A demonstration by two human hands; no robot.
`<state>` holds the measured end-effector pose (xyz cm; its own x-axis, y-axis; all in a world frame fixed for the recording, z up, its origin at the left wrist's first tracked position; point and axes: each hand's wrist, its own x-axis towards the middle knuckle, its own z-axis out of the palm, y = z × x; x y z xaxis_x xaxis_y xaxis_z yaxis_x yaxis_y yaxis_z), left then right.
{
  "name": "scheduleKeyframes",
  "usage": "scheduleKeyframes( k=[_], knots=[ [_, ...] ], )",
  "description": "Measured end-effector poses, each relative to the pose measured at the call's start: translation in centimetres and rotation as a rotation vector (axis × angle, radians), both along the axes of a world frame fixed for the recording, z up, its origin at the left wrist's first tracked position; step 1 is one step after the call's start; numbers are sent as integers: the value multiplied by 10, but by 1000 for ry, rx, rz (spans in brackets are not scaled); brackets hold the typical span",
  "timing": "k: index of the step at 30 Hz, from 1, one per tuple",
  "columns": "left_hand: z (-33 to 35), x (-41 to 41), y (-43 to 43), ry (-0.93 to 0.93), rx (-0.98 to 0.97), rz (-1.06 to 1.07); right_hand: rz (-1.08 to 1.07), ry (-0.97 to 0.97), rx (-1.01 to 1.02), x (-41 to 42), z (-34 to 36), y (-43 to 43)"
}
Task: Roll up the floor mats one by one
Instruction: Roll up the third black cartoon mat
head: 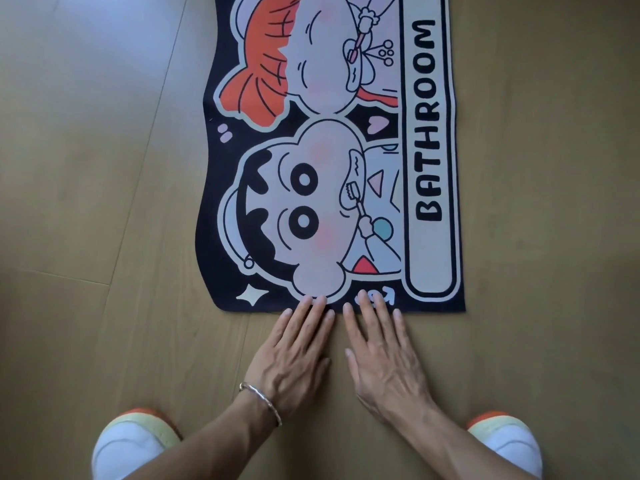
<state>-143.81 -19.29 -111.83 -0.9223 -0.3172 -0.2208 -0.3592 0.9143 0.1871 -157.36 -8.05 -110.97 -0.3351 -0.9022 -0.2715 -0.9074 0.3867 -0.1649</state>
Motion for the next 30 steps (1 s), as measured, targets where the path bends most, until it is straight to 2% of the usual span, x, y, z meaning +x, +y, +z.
scheduleKeyframes(
  k=[13,30],
  knots=[
    [-1,-32,-21,14,-23,111,-101,13,16,-17,3,-33],
    [-4,-46,-35,-20,-49,150,-18,-11,-13,-53,-14,-58]
  ],
)
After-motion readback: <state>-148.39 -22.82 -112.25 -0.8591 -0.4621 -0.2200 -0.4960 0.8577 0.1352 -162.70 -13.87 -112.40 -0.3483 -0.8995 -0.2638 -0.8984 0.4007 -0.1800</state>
